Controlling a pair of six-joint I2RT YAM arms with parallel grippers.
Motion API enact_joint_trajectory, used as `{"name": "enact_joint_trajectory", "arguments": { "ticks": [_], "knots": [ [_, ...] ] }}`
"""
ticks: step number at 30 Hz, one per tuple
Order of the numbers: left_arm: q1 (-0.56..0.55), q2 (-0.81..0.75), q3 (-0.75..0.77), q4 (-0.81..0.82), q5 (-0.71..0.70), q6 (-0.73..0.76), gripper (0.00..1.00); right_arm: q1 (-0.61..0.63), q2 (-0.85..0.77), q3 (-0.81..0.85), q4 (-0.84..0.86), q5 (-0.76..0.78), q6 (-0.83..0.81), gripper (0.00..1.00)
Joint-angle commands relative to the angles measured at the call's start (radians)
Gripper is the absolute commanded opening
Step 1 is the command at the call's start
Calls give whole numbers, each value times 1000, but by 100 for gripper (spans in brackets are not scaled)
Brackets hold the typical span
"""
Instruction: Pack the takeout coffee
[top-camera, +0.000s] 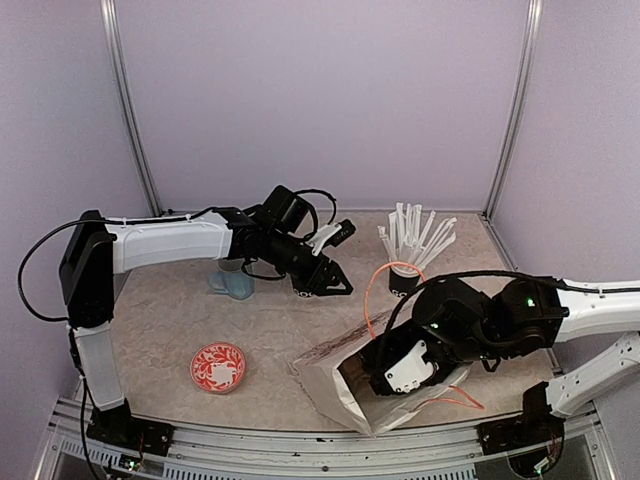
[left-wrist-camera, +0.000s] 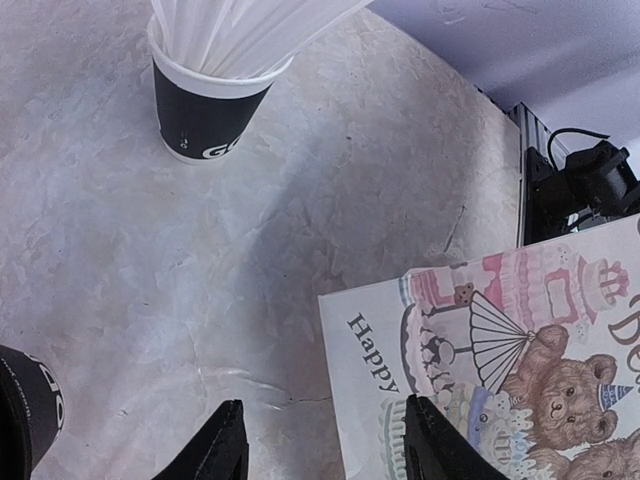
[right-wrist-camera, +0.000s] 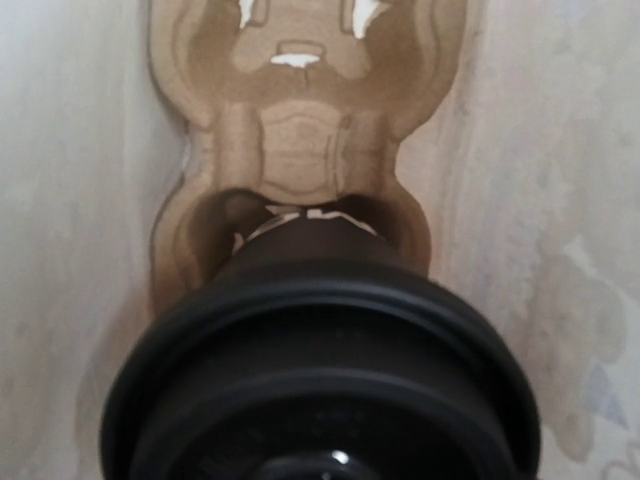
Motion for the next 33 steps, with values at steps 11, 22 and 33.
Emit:
{"name": "enact_joint_trajectory", "arguments": {
  "ticks": [11, 22, 33],
  "knots": [
    [20, -10, -50, 29, 32, 12, 52, -43, 86, 63, -8, -36, 22, 47],
    [52, -55, -101, 60, 17, 5, 52, -83, 206, 208, -218, -205, 81, 47],
    [74, -81, -121, 81, 14, 3, 52, -102, 366, 397, -520, -377, 152, 46]
  ]
}}
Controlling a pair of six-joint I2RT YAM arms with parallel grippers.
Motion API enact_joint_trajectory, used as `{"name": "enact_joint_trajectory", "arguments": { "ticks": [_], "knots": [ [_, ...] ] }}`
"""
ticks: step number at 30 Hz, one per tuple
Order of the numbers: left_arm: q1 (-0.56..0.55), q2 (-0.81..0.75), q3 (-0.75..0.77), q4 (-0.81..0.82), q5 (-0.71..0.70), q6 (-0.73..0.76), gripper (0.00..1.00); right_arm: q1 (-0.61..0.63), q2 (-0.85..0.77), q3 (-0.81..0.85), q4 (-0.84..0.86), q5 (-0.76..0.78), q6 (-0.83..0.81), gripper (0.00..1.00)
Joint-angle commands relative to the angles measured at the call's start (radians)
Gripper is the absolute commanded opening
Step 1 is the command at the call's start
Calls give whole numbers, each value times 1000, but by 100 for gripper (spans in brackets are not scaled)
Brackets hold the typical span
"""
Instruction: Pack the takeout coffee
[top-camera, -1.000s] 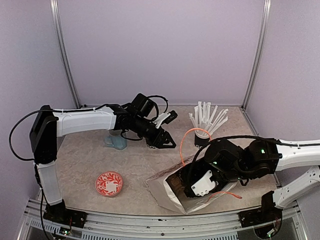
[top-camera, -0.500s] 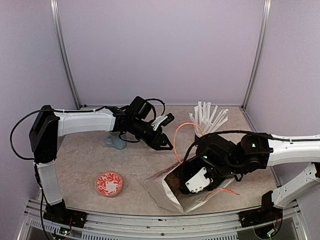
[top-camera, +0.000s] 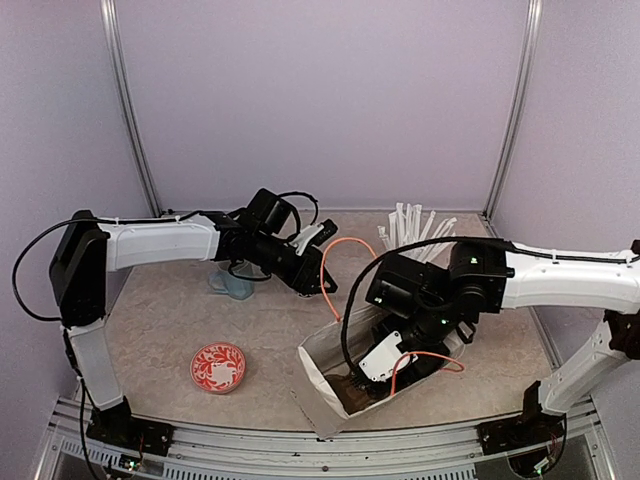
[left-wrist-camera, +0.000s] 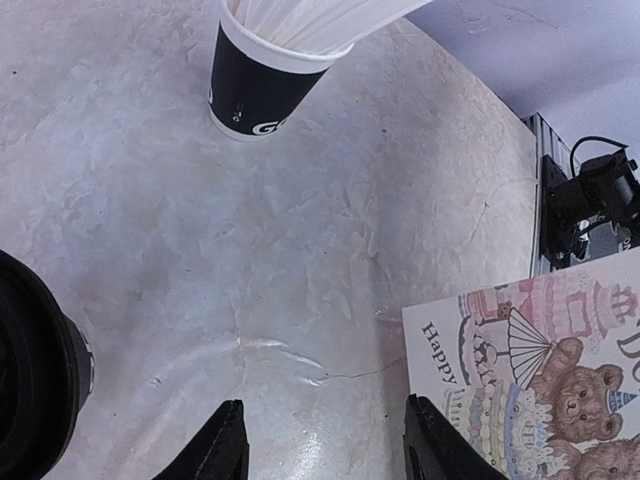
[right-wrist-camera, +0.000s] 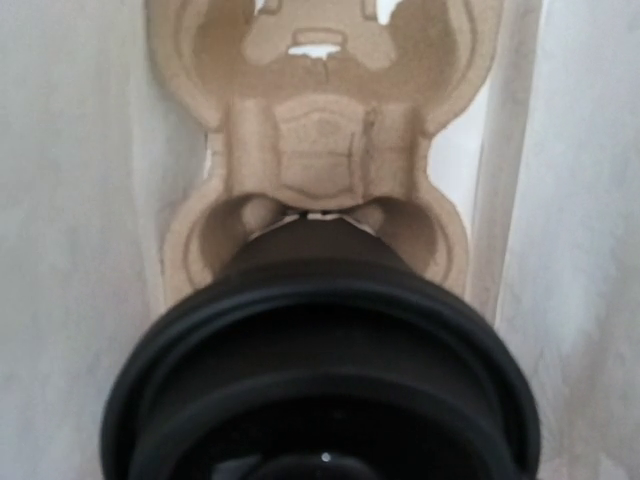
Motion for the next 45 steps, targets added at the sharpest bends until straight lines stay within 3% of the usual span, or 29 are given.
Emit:
{"name": "enact_joint_trajectory", "arguments": {
  "ticks": [1, 6, 12, 22, 26, 33, 39, 45],
  "knots": [
    [7, -38, -13, 30, -6, 4, 53, -15, 80, 87, -200, -139, 57, 45],
    [11, -37, -12, 35, -5, 1, 53, -34, 159, 155, -275, -201, 83, 45],
    [19, -35, -14, 41, -6, -4, 53, -46, 231, 169, -256, -169, 122, 45],
    [25, -36, -14, 36, -7, -1, 53, -46, 215, 91, -211, -142, 110, 46],
    [37, -67, 16, -28, -58, 23, 53, -49, 200, 143, -235, -136, 100, 53],
    [73, -204, 12, -90, -94, 33, 58, -53, 149, 215, -247, -136, 106, 78],
    [78, -329, -24, -61, -41, -15, 63, -68, 107, 210, -211, -108, 108, 84],
    [72, -412, -63, 45, 156, -83, 68, -81, 74, 210, -194, -107, 102, 85]
  ]
}}
